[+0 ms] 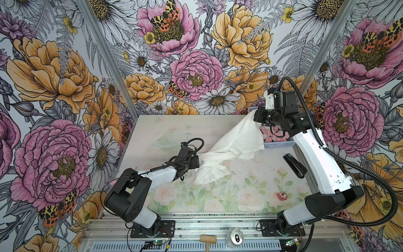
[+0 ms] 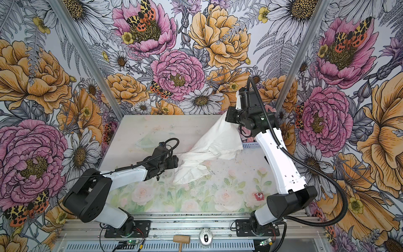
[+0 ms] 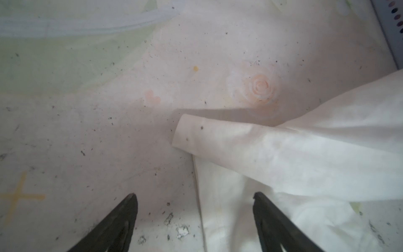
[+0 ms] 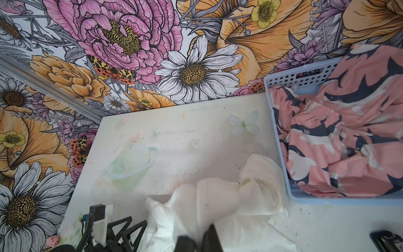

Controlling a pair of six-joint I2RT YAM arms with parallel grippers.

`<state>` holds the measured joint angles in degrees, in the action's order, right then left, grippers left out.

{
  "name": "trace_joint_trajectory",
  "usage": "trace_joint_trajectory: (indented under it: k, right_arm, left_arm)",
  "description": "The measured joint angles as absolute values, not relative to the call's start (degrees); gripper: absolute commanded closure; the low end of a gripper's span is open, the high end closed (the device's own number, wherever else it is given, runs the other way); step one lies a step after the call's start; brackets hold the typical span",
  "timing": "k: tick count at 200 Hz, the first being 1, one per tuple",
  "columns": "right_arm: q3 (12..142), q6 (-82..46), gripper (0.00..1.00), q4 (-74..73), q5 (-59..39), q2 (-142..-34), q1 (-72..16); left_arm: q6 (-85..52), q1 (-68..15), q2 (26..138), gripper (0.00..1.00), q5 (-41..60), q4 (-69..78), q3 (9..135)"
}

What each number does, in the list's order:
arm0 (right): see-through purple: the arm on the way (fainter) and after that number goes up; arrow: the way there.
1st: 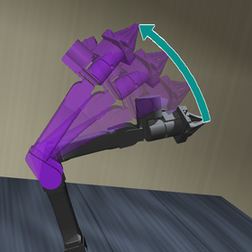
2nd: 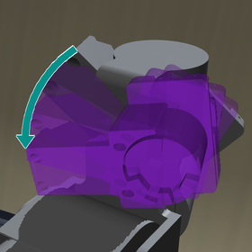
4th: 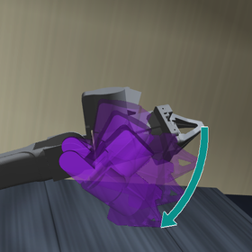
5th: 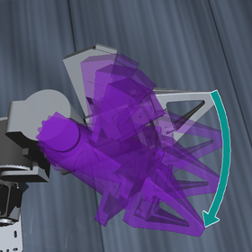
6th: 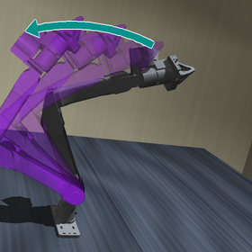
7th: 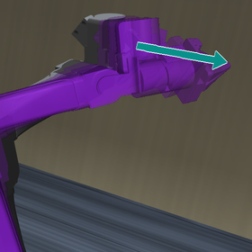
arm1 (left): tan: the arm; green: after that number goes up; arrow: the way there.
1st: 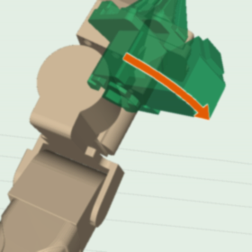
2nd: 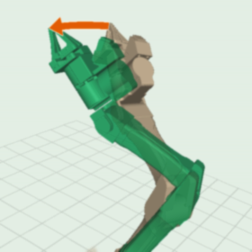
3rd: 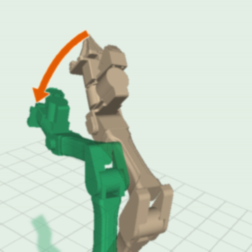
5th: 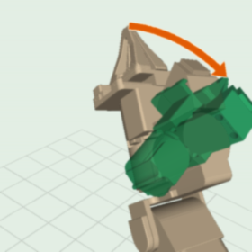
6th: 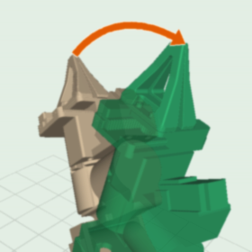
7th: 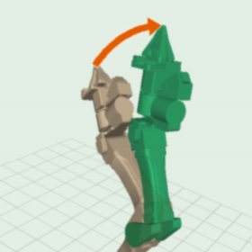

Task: Fold and stack the mixed laundry pile

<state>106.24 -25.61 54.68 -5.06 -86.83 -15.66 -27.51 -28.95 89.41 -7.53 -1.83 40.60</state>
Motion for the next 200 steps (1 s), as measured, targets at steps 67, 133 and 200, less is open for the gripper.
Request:
trace_joint_trajectory:
  k: [67, 133, 200]
  right_arm:
    - [107.33, -25.61, 1.00, 55.07, -6.15, -86.83, -15.66]
    - [107.55, -25.61, 1.00, 55.11, -6.33, -87.00, -15.66]
    - [109.34, -24.51, 1.00, 53.54, -6.74, -90.17, -13.87]
  left_arm:
    - [-27.46, -30.28, 98.00, 0.53, 0.54, -2.92, 47.03]
    - [-28.18, -31.83, 105.25, 1.00, 0.08, -14.41, 58.83]
    - [-24.58, -23.57, 94.96, 1.00, -7.94, -25.30, 60.25]
